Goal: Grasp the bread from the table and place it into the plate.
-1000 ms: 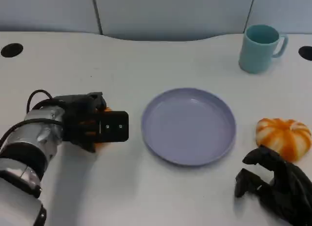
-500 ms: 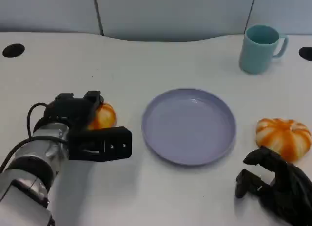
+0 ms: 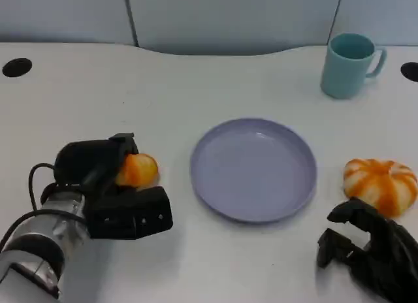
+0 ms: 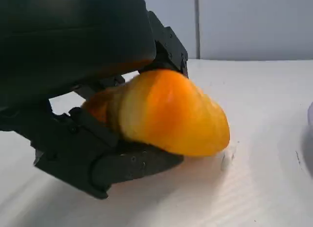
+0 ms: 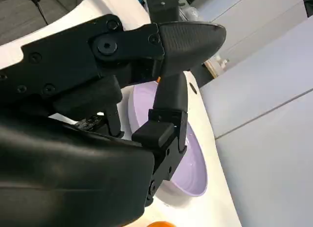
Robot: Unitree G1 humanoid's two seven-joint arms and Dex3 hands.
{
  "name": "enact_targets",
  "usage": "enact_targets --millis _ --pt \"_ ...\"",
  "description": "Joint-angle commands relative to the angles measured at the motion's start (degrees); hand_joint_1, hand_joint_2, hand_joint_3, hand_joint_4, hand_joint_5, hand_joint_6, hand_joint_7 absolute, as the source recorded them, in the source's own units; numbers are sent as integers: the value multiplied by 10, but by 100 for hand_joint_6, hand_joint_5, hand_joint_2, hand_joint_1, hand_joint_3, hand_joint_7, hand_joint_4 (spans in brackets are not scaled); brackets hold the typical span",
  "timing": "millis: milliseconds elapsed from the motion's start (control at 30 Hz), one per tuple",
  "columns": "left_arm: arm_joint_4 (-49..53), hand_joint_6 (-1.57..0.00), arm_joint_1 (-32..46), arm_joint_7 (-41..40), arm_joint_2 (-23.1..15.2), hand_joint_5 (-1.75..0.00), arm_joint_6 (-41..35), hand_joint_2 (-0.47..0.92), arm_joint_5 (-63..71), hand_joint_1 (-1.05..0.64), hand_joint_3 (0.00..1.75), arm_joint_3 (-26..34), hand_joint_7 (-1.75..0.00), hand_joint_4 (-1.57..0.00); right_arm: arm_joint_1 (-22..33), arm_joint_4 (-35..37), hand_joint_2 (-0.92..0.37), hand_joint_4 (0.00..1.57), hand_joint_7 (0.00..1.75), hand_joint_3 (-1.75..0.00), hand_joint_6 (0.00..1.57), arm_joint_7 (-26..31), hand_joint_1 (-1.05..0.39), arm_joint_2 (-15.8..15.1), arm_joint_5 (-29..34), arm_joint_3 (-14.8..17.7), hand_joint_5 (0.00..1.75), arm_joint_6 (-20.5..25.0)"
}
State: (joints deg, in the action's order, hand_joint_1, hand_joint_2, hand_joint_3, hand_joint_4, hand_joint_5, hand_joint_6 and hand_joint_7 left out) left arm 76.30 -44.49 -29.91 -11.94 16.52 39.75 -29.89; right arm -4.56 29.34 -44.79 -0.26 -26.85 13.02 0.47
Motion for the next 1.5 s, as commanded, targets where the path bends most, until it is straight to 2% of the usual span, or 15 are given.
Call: enact_targets --millis 33,100,167,267,333,467,533,633,800,933,1133,1167,1267,1367,1500 --pt "7 -130 10 -26 -20 -175 18 30 -2 -60 174 6 -175 -146 -8 13 -92 64 117 -28 63 7 -63 3 0 0 164 -12" --pt "5 -128 5 -36 -27 -175 33 28 -4 -60 174 10 -175 -145 -9 13 -92 64 117 -29 63 12 -63 7 4 -2 165 -15" --pt "5 -127 1 -43 -31 -175 46 34 -5 -61 175 13 -175 -146 -8 11 -92 65 117 -29 63 17 -62 9 6 -4 165 -16" --pt "-2 -125 -17 -44 -44 -175 58 35 -4 -59 175 19 -175 -144 -20 26 -92 65 117 -30 63 16 -62 10 5 -2 165 -18" --pt "-7 -106 -25 -42 -50 -175 64 32 -3 -43 166 20 -175 -126 -27 34 -92 64 118 -30 63 16 -62 9 2 0 165 -14" --pt "-23 -89 -32 -69 -62 -175 95 31 4 -25 150 17 -175 -109 -27 34 -92 63 118 -31 61 15 -62 9 1 2 166 -15" --pt "-33 -76 -31 -76 -64 -175 110 43 1 -20 135 19 -175 -95 -24 34 -92 64 119 -34 61 12 -59 8 -1 4 167 -15" --pt "-45 -70 -29 -95 -63 -175 128 49 5 -15 122 16 -175 -89 -24 47 -92 62 119 -34 60 7 -59 6 2 7 167 -25" --pt "-54 -69 -39 -105 -62 -175 148 50 21 -13 115 3 -175 -89 -28 58 -92 64 115 -31 64 9 -60 3 1 11 165 -27" --pt "-63 -71 -53 -81 -65 -175 193 51 13 -13 116 12 -175 -89 -29 71 -92 62 118 -32 63 -4 -60 -4 5 11 170 -48" --pt "-72 -72 -74 -51 -63 -175 225 54 11 -13 117 16 -175 -90 -21 65 -92 61 119 -34 60 -7 -60 -12 2 14 169 -49" --pt "-76 -71 -81 -44 -59 -175 234 55 11 -15 108 15 -175 -89 -20 62 -92 62 120 -32 60 -5 -60 -13 0 17 170 -48" --pt "-80 -70 -89 -34 -54 -175 246 54 11 -15 102 15 -175 -87 -18 59 -92 63 122 -31 61 -3 -59 -13 -2 20 172 -45" --pt "-85 -71 -98 -25 -37 -175 257 53 16 -17 109 8 -175 -86 -13 52 -92 66 134 -33 59 1 -57 -11 -2 24 174 -52" --pt "-84 -71 -100 -24 -34 -175 260 53 18 -17 112 9 -175 -86 -12 50 -92 67 137 -33 58 1 -57 -10 -1 25 175 -52"
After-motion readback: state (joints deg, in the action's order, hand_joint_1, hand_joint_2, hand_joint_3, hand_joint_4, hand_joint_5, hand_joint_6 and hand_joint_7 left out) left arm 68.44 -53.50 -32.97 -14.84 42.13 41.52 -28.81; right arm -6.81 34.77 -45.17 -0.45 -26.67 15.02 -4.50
